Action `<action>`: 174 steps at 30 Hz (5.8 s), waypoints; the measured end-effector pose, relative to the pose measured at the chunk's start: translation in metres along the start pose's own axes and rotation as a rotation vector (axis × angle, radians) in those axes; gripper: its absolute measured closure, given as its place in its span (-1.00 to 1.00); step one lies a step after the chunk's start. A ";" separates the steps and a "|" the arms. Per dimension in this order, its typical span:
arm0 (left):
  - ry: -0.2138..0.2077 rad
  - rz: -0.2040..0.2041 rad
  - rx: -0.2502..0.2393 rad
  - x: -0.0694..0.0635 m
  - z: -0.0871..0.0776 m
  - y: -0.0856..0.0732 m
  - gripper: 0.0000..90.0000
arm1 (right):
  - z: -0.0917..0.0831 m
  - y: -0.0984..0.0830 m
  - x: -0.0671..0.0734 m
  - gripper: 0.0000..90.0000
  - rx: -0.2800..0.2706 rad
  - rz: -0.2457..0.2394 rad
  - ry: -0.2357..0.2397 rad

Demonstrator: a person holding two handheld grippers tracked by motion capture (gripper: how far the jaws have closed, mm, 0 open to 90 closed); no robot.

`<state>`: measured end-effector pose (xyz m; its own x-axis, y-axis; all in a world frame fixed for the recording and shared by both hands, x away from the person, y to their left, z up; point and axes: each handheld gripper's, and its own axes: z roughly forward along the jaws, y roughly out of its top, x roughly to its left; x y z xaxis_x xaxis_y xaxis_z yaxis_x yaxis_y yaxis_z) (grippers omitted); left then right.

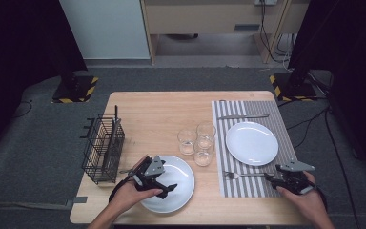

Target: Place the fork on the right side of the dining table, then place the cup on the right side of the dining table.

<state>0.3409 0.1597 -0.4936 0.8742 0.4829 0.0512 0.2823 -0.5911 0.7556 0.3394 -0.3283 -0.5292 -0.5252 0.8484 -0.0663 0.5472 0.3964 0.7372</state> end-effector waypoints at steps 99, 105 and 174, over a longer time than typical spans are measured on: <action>0.108 -0.192 -0.123 0.026 -0.059 0.002 -0.94 | 0.040 0.123 0.108 -0.86 -0.045 -0.024 0.150; 0.112 -0.181 -0.108 0.025 -0.053 -0.002 -0.94 | 0.053 0.132 0.118 -0.87 -0.055 -0.032 0.187; 0.121 -0.162 -0.087 0.026 -0.055 -0.011 -0.93 | 0.086 0.151 0.155 -0.82 -0.034 -0.121 0.236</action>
<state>0.3393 0.2142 -0.4645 0.7649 0.6441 -0.0016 0.3757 -0.4441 0.8134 0.3965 -0.1072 -0.4858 -0.7247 0.6891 0.0005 0.4513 0.4741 0.7560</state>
